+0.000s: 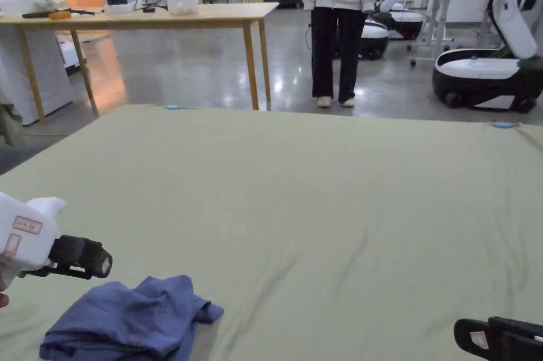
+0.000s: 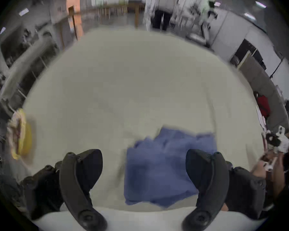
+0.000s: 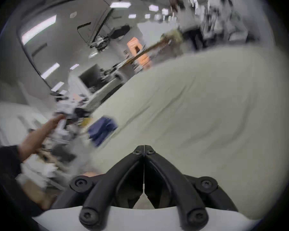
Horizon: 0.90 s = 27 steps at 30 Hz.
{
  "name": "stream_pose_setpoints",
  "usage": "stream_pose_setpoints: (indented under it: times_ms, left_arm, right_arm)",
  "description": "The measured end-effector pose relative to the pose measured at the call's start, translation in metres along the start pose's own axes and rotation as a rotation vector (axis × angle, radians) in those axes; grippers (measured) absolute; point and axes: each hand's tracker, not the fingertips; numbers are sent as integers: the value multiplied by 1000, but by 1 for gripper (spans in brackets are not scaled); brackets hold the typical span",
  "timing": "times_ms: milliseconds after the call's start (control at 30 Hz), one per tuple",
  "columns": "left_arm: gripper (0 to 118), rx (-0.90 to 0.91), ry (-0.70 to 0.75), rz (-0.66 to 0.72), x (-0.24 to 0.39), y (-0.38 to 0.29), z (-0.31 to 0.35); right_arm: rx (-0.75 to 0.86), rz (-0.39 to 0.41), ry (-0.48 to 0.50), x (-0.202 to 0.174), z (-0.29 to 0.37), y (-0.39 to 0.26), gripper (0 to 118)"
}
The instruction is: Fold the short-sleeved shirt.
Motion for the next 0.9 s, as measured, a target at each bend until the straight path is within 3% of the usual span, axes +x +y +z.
stream_pose_setpoints:
  times_ms: [67, 133, 267, 400, 433, 467, 500, 533, 900]
  left_arm:
    - [104, 219, 76, -47, 43, 7, 31]
    - [104, 424, 88, -56, 91, 10, 51]
    - [104, 723, 68, -62, 202, 10, 76]
    - [98, 860, 62, -85, 284, 5, 69]
    - [90, 845, 50, -79, 296, 4, 66]
    - [72, 844, 27, -58, 311, 2, 63]
    - [33, 840, 13, -44, 324, 0, 60]
    - [4, 825, 9, -40, 335, -2, 57]
    - [2, 802, -41, -76, 405, -24, 59]
  right_arm:
    - [135, 48, -133, -5, 20, 25, 1]
    - [248, 65, -194, -6, 40, 49, 1]
    - [379, 227, -472, -1, 65, 82, 1]
    - [441, 224, -547, 14, 80, 100, 1]
    - [456, 221, -565, 15, 83, 102, 1]
    - [462, 217, -569, 17, 87, 103, 1]
    - [469, 214, -582, 18, 87, 104, 1]
    - [471, 210, -580, 19, 88, 105, 1]
    - [503, 228, -595, 11, 90, 99, 2]
